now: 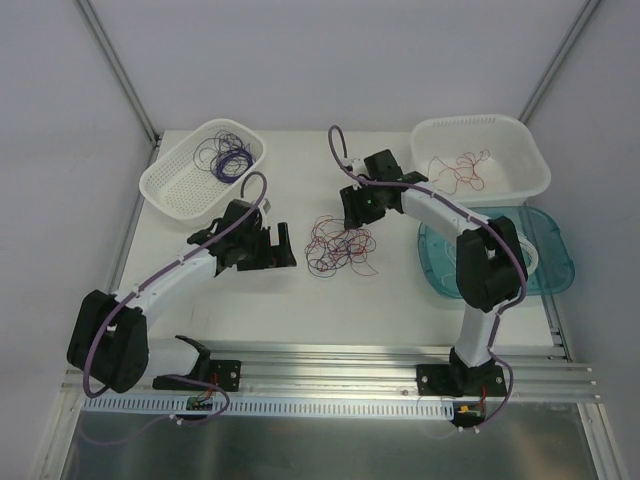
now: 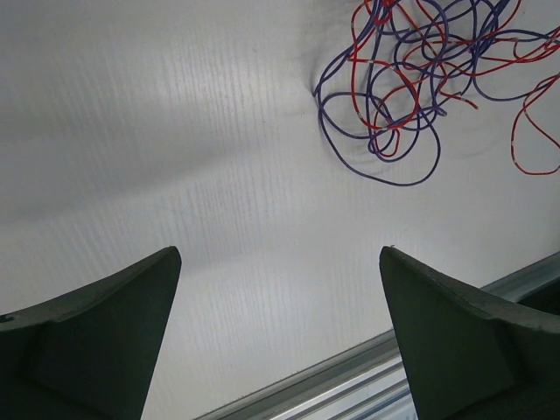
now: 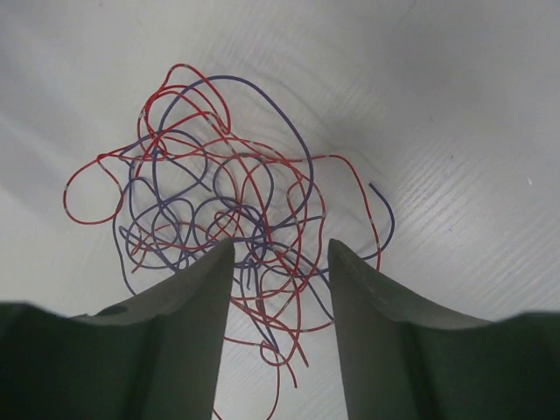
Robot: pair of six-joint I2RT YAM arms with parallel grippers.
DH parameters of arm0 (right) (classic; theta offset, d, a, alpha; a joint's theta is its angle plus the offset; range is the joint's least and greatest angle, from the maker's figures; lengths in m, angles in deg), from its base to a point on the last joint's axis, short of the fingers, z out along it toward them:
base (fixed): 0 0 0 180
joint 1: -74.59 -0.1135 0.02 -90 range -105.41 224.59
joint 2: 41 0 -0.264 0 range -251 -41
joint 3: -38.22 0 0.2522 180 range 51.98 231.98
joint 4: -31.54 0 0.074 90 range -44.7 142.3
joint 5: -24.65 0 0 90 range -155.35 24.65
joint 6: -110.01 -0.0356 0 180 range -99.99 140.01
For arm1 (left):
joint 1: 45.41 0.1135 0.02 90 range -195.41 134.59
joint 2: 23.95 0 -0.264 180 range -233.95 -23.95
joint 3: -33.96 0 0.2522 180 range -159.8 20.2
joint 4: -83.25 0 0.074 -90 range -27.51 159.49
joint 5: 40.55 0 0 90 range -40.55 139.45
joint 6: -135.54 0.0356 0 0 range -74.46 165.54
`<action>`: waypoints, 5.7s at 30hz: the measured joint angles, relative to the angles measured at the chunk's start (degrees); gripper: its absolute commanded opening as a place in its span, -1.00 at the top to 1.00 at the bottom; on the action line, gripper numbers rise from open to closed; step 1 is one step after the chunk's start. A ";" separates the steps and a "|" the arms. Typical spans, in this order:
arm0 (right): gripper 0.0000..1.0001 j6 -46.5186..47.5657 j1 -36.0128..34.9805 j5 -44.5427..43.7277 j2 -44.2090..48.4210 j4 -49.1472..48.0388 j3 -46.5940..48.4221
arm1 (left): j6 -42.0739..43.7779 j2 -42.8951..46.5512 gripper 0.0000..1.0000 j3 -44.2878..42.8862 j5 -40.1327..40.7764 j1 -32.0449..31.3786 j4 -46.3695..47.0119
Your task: Untangle the cables
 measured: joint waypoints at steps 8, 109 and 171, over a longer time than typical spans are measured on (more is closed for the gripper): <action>0.99 0.13 -1.31 -2.67 -0.68 -1.62 -1.53 | -2.05 5.57 -0.98 4.26 0.02 0.02 0.02; 0.99 -10.69 5.92 3.19 44.35 4.22 14.10 | -16.02 5.22 0.60 11.08 14.05 15.80 4.48; 0.99 -13.99 8.07 14.16 37.35 -0.81 -3.52 | 18.34 11.93 1.00 -1.11 -20.57 -4.37 26.82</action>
